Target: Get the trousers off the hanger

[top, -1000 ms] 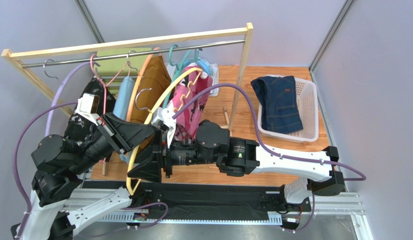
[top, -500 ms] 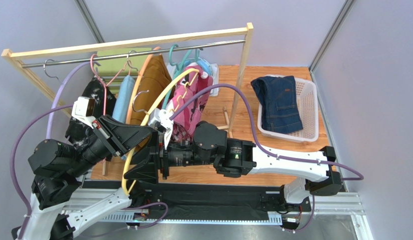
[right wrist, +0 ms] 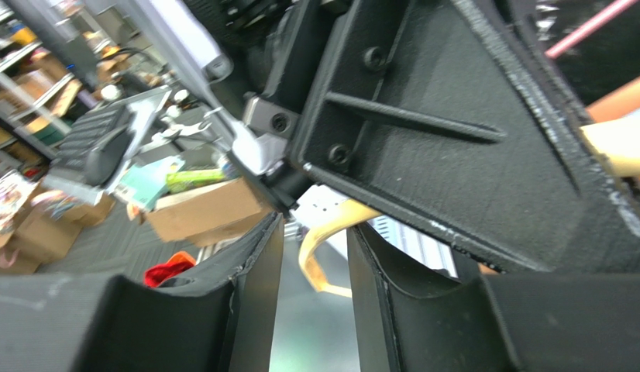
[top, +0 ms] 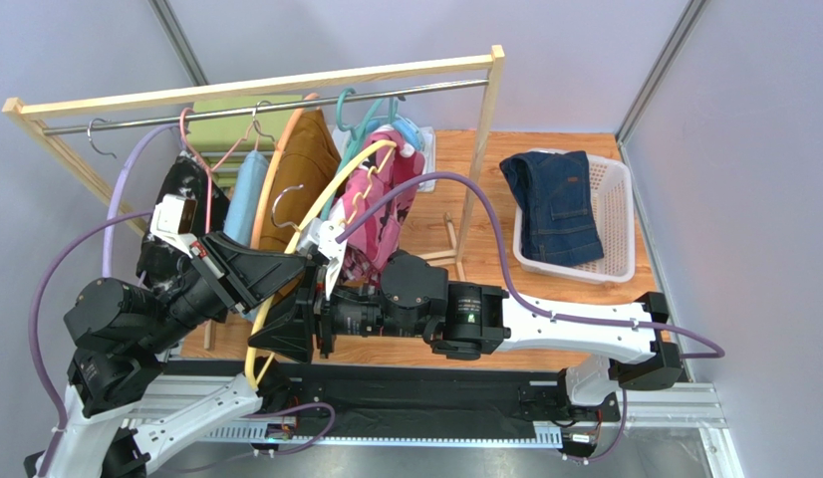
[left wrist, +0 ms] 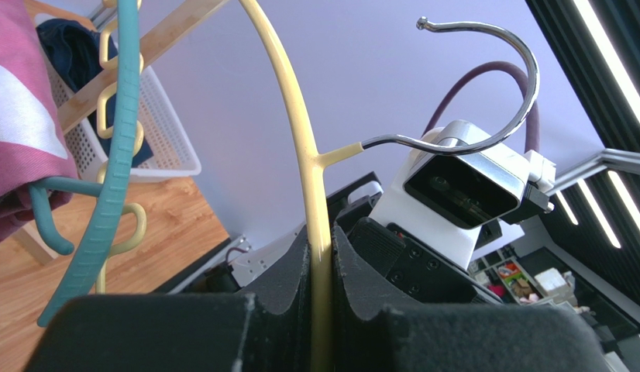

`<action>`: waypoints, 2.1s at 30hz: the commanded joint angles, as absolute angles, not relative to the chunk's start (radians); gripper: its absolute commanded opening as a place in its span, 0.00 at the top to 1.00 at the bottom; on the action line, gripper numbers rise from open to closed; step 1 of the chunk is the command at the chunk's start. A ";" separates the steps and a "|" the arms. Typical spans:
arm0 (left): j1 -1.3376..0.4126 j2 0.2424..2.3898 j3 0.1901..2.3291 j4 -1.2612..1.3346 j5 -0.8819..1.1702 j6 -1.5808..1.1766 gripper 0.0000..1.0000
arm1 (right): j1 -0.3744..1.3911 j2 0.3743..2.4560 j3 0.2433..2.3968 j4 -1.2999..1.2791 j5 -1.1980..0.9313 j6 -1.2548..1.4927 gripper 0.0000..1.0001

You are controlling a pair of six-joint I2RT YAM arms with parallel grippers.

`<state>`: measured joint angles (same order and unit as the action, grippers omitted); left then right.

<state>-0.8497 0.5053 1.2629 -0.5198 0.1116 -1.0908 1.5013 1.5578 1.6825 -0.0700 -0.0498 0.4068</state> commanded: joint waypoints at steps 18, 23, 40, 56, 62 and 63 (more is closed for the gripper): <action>-0.864 0.485 1.262 -0.445 0.198 -1.120 1.00 | 1.574 1.599 1.634 -0.049 0.403 0.483 1.00; -0.865 0.448 1.246 -0.454 0.227 -1.135 0.64 | 1.614 1.505 1.549 -0.116 0.407 0.566 1.00; -0.865 0.360 1.239 -0.620 0.284 -1.016 0.21 | 1.681 1.220 1.329 -0.325 0.157 0.899 1.00; -0.864 0.451 1.247 -0.767 0.430 -0.764 0.31 | 1.367 1.120 1.334 -0.327 -0.189 0.917 1.00; -0.865 0.503 1.267 -0.770 0.413 -0.693 0.44 | 1.180 1.198 1.459 -0.324 -0.322 0.939 1.00; -0.864 0.515 1.272 -0.770 0.408 -0.684 0.44 | 1.142 1.212 1.500 -0.321 -0.334 0.952 1.00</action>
